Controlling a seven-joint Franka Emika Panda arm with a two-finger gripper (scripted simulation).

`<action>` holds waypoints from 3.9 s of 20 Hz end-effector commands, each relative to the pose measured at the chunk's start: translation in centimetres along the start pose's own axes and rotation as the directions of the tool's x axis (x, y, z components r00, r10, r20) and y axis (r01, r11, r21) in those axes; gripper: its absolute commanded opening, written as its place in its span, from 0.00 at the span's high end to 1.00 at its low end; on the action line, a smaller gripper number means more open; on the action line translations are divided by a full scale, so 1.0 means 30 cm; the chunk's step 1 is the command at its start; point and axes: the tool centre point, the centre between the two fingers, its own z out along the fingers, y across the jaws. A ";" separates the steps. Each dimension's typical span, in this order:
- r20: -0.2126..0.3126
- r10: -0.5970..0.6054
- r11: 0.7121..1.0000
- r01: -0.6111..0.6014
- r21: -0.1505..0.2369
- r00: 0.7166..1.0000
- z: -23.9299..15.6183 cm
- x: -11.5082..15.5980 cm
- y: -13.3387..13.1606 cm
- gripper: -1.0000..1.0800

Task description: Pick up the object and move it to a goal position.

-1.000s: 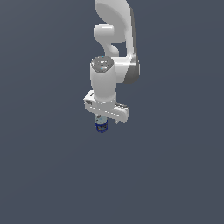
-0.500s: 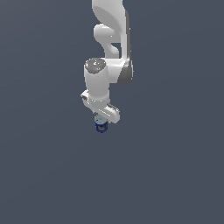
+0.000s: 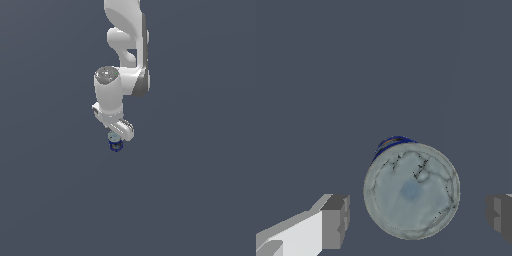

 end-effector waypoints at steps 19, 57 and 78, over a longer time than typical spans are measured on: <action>0.000 0.005 1.000 -0.005 0.000 1.000 0.167 -0.002 0.002 1.00; -0.002 0.006 1.000 -0.006 -0.001 1.000 -0.321 0.187 -0.306 1.00; -0.001 0.005 1.000 -0.005 -0.001 1.000 -0.629 0.321 -0.515 1.00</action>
